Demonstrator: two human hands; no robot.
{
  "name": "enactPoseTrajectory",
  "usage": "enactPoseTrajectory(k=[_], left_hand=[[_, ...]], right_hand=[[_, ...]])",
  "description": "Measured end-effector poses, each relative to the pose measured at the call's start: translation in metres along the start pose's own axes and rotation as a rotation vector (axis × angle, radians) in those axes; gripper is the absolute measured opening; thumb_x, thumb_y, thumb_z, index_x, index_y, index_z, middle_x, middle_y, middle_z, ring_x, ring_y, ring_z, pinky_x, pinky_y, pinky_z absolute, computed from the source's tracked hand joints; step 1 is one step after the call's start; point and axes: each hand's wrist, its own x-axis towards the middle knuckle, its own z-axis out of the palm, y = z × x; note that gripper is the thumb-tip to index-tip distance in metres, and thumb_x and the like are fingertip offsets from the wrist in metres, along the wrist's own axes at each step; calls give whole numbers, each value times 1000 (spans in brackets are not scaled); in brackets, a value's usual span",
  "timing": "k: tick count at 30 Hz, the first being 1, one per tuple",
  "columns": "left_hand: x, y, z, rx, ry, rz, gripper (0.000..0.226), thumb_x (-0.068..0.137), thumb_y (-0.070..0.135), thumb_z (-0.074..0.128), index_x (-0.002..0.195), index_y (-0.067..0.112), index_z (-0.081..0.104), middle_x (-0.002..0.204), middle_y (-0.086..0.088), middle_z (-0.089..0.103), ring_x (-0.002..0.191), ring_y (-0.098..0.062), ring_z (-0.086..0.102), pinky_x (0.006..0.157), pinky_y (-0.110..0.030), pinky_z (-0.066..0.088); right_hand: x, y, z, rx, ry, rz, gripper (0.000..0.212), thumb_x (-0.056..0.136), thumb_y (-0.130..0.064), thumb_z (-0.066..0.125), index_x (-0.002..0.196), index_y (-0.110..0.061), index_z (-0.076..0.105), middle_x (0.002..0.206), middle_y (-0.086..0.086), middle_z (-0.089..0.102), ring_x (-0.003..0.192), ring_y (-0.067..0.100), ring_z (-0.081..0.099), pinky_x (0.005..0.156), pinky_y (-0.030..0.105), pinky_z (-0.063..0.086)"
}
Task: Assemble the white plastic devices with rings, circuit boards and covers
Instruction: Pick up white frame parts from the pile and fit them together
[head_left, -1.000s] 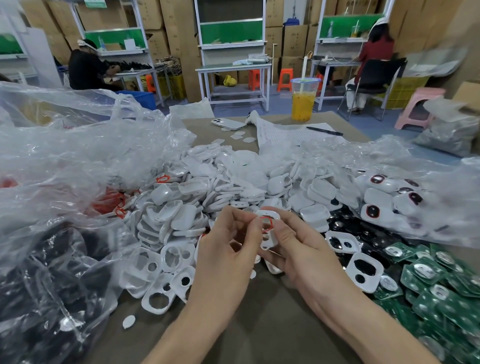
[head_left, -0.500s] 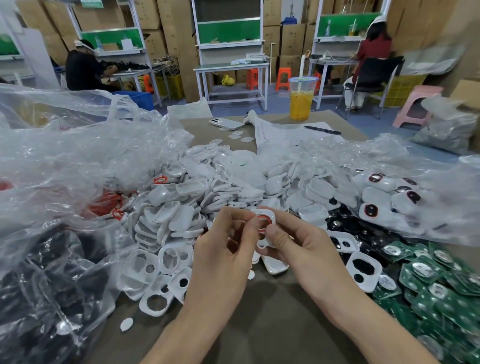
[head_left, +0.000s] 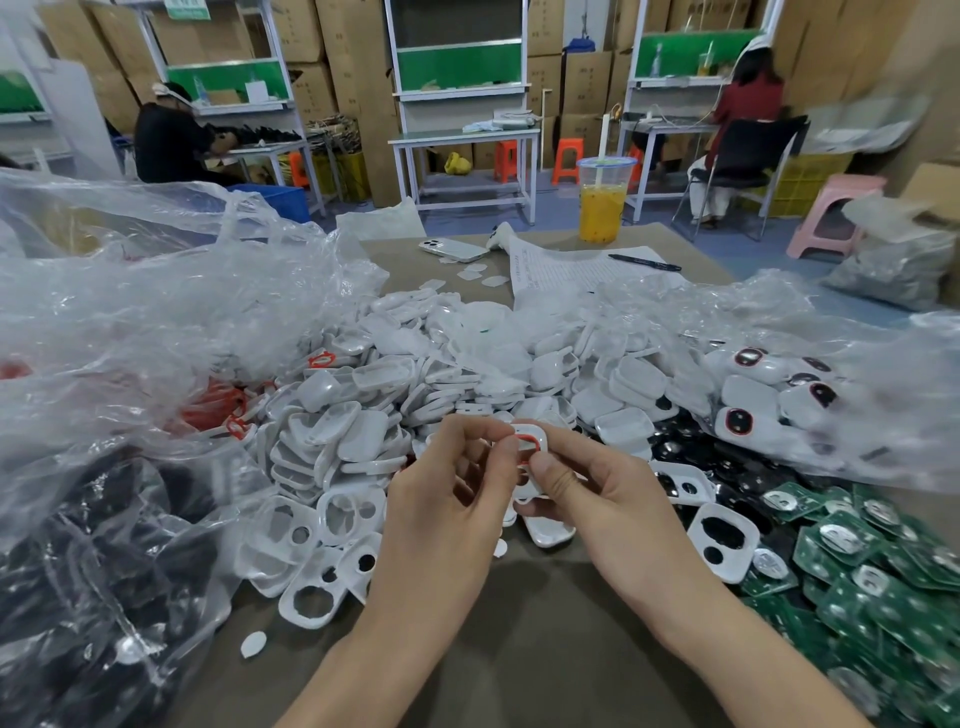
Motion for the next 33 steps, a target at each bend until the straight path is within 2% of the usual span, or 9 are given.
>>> enactPoseTrajectory(k=[4, 9, 14, 20, 24, 26, 29, 31, 33], left_hand=[[-1, 1, 1, -9, -2, -32, 8, 88, 49, 60, 89, 41, 62, 69, 8, 65, 53, -5, 53, 50, -11, 39], [0, 2, 2, -69, -11, -87, 4, 89, 45, 61, 89, 41, 63, 77, 17, 71, 62, -5, 61, 52, -13, 43], [0, 2, 0, -24, -6, -54, 3, 91, 43, 65, 89, 42, 64, 76, 20, 71, 56, -3, 56, 50, -6, 37], [1, 2, -2, -24, -19, -44, 5, 92, 39, 70, 89, 43, 68, 75, 15, 70, 56, -4, 57, 50, -7, 38], [3, 3, -3, -11, -52, -23, 3, 90, 41, 69, 88, 41, 71, 90, 16, 69, 73, -5, 63, 59, -9, 41], [5, 3, -5, -62, -83, -55, 8, 93, 36, 69, 89, 42, 73, 97, 14, 69, 82, -4, 67, 63, -14, 47], [8, 4, -11, -257, -186, -183, 7, 95, 36, 68, 95, 38, 75, 94, 9, 75, 71, -5, 68, 58, -17, 51], [10, 2, -13, -363, -256, -235, 13, 93, 40, 67, 99, 34, 76, 98, 4, 76, 70, -12, 67, 65, -21, 55], [12, -1, -13, -455, -297, -284, 17, 92, 40, 67, 102, 29, 76, 104, 0, 76, 78, -17, 67, 74, -30, 58]], right_hand=[[1, 1, -1, 18, 0, 29, 30, 101, -11, 57, 107, -32, 78, 105, -1, 77, 102, 17, 71, 77, 23, 57], [3, 3, -2, 92, 8, 86, 26, 98, -12, 60, 104, -29, 79, 106, 7, 76, 100, 17, 71, 79, 24, 58], [5, 5, -3, 138, -13, 132, 22, 98, -13, 60, 103, -21, 80, 105, 15, 75, 98, 17, 72, 81, 23, 58], [5, 4, -6, 160, -30, 162, 25, 84, -33, 67, 105, -25, 79, 106, 6, 77, 102, 19, 73, 83, 23, 57], [7, 4, -10, 187, -32, 211, 28, 83, -33, 69, 106, -20, 79, 106, 9, 77, 103, 20, 72, 83, 23, 57], [7, 3, -11, 206, -32, 224, 29, 81, -34, 70, 104, -20, 80, 105, 10, 77, 101, 18, 73, 82, 23, 57], [7, 1, -12, 227, -60, 228, 30, 81, -35, 72, 105, -19, 79, 105, 10, 77, 101, 21, 73, 83, 25, 58], [7, -1, -13, 229, -68, 233, 31, 80, -37, 76, 106, -19, 79, 107, 11, 76, 102, 24, 73, 84, 25, 58], [7, -3, -14, 213, -69, 241, 32, 80, -39, 77, 105, -20, 79, 107, 10, 76, 101, 24, 74, 84, 24, 57]])
